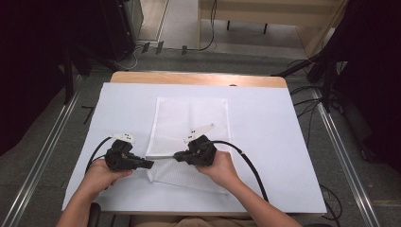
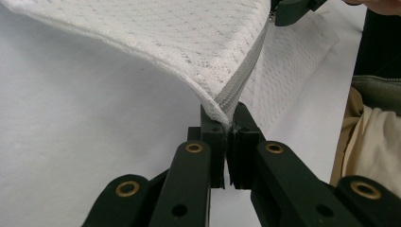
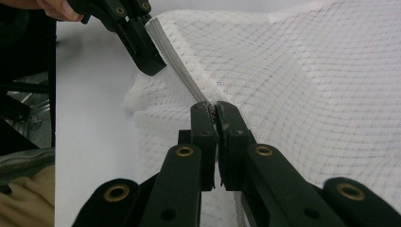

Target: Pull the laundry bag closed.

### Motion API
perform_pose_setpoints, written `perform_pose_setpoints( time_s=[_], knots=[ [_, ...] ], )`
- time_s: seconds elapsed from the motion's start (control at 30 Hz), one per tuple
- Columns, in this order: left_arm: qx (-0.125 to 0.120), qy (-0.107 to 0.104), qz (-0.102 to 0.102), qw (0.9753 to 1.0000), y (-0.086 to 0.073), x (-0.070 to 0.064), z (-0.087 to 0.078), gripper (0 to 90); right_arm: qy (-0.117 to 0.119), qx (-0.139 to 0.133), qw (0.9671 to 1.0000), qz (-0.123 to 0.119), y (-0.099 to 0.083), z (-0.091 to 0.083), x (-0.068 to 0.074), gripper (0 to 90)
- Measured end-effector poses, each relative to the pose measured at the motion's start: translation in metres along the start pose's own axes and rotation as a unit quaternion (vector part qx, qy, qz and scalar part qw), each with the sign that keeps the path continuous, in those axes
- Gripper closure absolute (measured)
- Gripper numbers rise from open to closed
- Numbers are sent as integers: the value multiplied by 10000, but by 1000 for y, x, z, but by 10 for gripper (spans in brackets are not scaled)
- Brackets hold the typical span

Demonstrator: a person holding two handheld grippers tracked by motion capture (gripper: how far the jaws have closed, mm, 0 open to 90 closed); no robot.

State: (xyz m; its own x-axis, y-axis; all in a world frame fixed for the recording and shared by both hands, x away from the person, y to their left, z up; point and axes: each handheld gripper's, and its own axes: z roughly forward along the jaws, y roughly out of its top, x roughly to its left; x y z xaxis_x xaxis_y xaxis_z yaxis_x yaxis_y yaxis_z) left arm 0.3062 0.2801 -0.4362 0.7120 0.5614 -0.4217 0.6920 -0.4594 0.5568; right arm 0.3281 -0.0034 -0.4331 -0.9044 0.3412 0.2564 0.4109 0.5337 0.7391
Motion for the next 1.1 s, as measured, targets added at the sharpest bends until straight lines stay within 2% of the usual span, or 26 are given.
perform_pose_setpoints(
  time_s=[0.23, 0.43, 0.63, 0.83, 1.03, 1.1],
  knots=[
    [19, -54, -28, 10000, 1, 2, 1, 878, -80, 24, 9999, 87, -6, -5, -4, 880],
    [62, -12, -12, 10000, 1, 2, 2, 877, -132, 93, 9999, -21, -8, -6, -2, 880],
    [63, -15, -7, 10000, 1, 2, 2, 878, -159, 80, 9998, 78, -11, -10, -6, 880],
    [69, -37, -7, 10000, 1, 2, 2, 878, -185, 135, 9997, -11, -14, -10, -4, 881],
    [82, -56, -13, 9999, 1, 2, 2, 878, -241, 123, 9996, 96, -17, -16, -8, 881],
    [83, -55, -13, 9999, 1, 2, 2, 878, -238, 114, 9996, 57, -18, -17, -10, 881]
  ],
)
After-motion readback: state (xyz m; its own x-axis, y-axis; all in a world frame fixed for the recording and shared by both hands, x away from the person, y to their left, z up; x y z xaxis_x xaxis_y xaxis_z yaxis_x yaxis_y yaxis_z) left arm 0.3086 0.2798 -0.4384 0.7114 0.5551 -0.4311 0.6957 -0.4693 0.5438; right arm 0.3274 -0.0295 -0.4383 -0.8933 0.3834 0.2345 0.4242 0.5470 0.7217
